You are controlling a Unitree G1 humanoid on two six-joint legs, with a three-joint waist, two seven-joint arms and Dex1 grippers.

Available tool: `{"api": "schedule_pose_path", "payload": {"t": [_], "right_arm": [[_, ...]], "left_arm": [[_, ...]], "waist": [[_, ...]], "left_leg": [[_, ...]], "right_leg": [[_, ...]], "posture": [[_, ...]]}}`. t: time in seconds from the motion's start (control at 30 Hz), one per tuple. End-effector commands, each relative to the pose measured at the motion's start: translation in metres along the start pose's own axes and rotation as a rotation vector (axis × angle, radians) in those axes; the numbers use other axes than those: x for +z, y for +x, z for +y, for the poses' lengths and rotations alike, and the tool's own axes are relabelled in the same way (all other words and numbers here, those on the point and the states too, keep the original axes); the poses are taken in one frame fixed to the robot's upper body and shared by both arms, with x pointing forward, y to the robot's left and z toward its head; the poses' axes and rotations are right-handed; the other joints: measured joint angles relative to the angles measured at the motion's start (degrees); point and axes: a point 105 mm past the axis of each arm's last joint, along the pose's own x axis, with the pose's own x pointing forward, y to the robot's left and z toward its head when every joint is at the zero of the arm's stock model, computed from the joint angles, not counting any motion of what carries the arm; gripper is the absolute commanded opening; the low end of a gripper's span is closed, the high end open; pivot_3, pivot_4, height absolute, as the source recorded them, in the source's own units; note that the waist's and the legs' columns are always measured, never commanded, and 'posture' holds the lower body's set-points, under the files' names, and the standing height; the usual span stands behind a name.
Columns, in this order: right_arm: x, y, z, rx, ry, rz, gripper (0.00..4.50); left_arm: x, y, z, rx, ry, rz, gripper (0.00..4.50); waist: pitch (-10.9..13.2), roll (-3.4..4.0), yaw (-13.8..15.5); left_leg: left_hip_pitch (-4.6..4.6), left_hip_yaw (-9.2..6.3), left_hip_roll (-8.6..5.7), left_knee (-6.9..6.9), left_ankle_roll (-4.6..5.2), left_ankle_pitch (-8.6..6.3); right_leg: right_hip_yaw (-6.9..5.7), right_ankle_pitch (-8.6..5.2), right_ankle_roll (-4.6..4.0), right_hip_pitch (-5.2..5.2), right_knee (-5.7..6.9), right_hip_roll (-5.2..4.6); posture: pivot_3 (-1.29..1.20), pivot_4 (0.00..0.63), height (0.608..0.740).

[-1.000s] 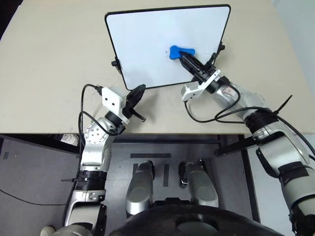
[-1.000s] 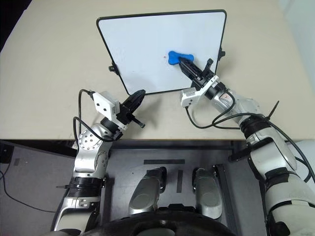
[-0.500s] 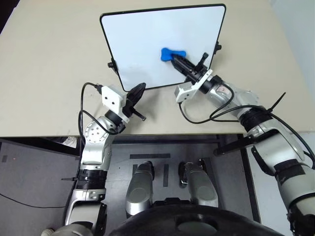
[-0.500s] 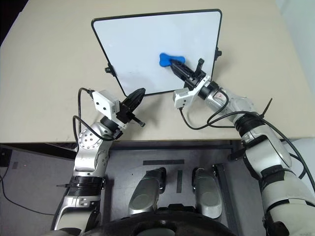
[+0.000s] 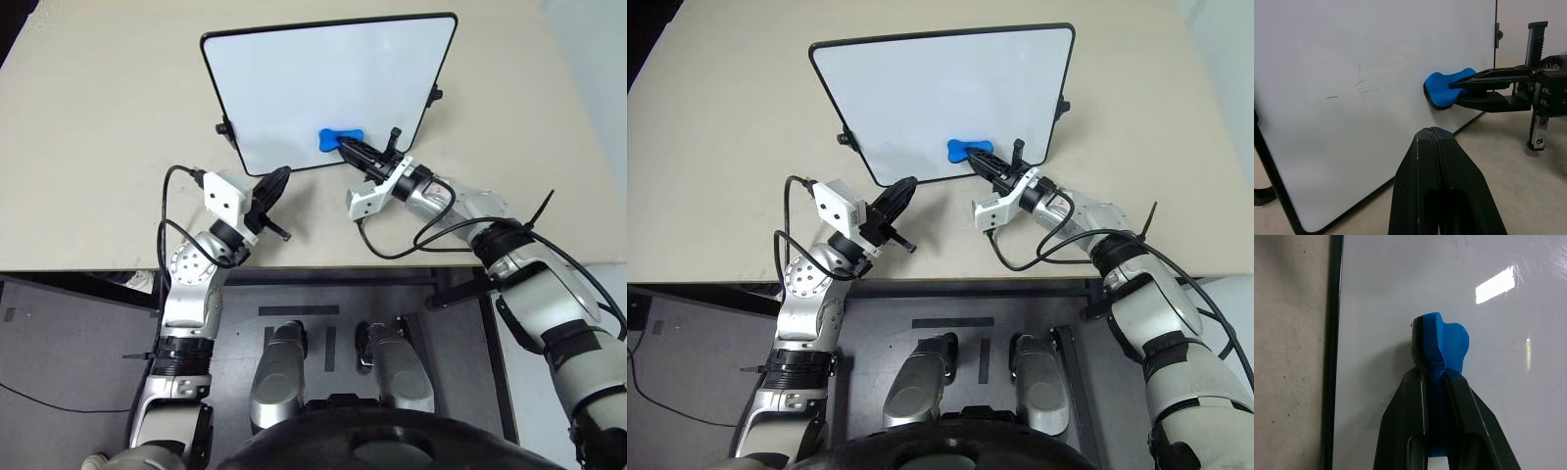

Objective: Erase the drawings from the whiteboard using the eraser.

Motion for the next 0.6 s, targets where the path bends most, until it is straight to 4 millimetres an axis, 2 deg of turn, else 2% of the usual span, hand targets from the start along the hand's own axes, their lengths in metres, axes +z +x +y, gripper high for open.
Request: {"api": "schedule_pose_path", "payload": {"t": [0.03, 0.13, 0.27, 0.47, 0.6], "right_arm": [[-0.014, -0.015, -0.004, 0.014, 0.093, 0.06, 0.11], [-0.013, -0.045, -0.004, 0.06, 0.347, 0.074, 0.11], [-0.006, -0.082, -0.017, 0.106, 0.533, 0.09, 0.11], [-0.007, -0.131, -0.023, 0.176, 0.63, 0.213, 0.11], [-0.005, -0.154, -0.016, 0.243, 0.652, 0.283, 0.11]], "left_arm": [[0.012, 0.003, -0.001, -0.004, 0.025, -0.048, 0.0], [0.011, -0.002, 0.001, 0.01, 0.028, -0.042, 0.0], [0.009, -0.005, 0.0, 0.008, 0.023, -0.033, 0.0], [0.007, -0.004, -0.002, -0.011, 0.013, -0.022, 0.0], [0.006, -0.002, -0.001, -0.026, 0.01, -0.019, 0.0]], "waist": [[0.0, -0.01, 0.11], [-0.01, -0.02, 1.0], [-0.03, -0.05, 1.65], [-0.06, -0.12, 1.67], [-0.06, -0.12, 1.66]], "left_leg": [[-0.02, 0.01, 0.0, 0.0, 0.0, 0.0], [-0.16, 0.05, 0.0, 0.0, 0.0, 0.0], [-0.86, 0.28, 0.0, 0.08, 0.1, 0.03], [-0.86, 0.79, 0.06, 0.15, -0.2, -0.12], [-0.72, 0.88, 0.23, 0.15, -0.13, -0.19]], "right_leg": [[0.0, -0.01, 0.02, 0.0, -0.02, 0.0], [0.0, -0.09, 0.14, 0.02, -0.18, 0.0], [-0.01, -0.32, 0.5, -0.16, -0.56, 0.0], [0.01, -0.4, 0.77, -0.11, -0.76, -0.12], [0.01, -0.39, 0.83, -0.07, -0.68, -0.06]], "posture": [[0.0, 0.15, 0.74], [0.0, 0.15, 0.74], [0.0, 0.15, 0.74], [0.0, 0.15, 0.74], [0.0, 0.15, 0.74]]}}
